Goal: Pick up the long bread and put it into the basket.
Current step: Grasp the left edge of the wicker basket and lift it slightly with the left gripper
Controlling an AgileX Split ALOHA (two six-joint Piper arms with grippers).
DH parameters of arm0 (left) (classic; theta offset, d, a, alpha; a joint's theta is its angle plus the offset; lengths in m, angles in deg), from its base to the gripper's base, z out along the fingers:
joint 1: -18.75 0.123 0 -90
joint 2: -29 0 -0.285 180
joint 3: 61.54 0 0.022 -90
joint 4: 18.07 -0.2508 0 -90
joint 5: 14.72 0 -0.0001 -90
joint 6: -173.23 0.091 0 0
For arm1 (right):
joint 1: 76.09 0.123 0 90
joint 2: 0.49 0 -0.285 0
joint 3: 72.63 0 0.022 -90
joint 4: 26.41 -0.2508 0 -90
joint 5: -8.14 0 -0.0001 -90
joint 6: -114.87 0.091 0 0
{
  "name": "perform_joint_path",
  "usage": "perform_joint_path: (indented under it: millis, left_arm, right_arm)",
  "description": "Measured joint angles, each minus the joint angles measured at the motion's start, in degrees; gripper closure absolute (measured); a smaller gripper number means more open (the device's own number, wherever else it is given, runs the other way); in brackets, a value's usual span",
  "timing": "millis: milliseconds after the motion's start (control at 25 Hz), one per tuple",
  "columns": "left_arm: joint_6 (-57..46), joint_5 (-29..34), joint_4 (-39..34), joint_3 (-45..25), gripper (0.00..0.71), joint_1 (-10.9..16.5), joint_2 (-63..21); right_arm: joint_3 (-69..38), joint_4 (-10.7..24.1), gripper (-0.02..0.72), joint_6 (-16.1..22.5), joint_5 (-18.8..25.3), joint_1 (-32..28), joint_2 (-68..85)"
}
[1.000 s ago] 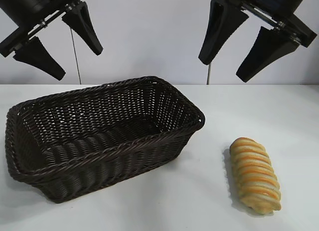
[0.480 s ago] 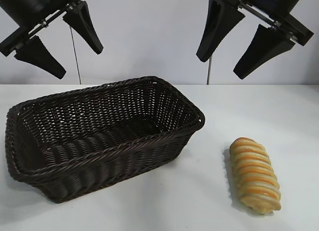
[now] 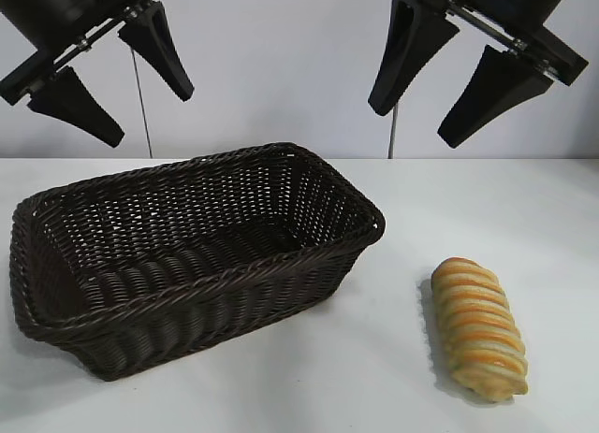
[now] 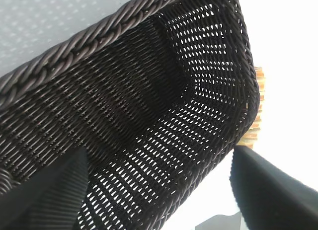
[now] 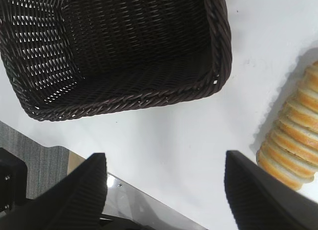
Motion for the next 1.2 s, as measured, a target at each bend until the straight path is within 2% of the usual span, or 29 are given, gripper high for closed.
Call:
perform_joint_path:
  millis: [320, 480, 640, 800, 1000, 1200]
  left_arm:
    - [0.00, 1.34, 0.14, 0.00, 0.140, 0.00, 0.00]
    - [-1.39, 7.14, -1.02, 2.10, 0.140, 0.84, 0.00]
    - [-9.29, 8.77, -12.00, 4.78, 0.140, 1.33, -1.44]
    - [-16.92, 9.67, -23.98, 5.03, 0.140, 1.33, -7.22]
    - [-19.75, 10.18, -28.01, 5.34, 0.140, 1.28, -16.90]
    - [-21.46, 10.52, -29.56, 1.95, 0.140, 1.28, -18.33]
  right_arm:
    - [0.00, 0.05, 0.241, 0.00, 0.00, 0.00, 0.00]
    - [0.00, 0.06, 0.241, 0.00, 0.00, 0.00, 0.00]
    - [0.00, 0.28, 0.241, 0.00, 0.00, 0.00, 0.00]
    - [0.00, 0.97, 0.241, 0.00, 0.00, 0.00, 0.00]
    - [0.00, 1.09, 0.242, 0.00, 0.00, 0.00, 0.00]
    - [0.00, 1.09, 0.242, 0.00, 0.00, 0.00, 0.00]
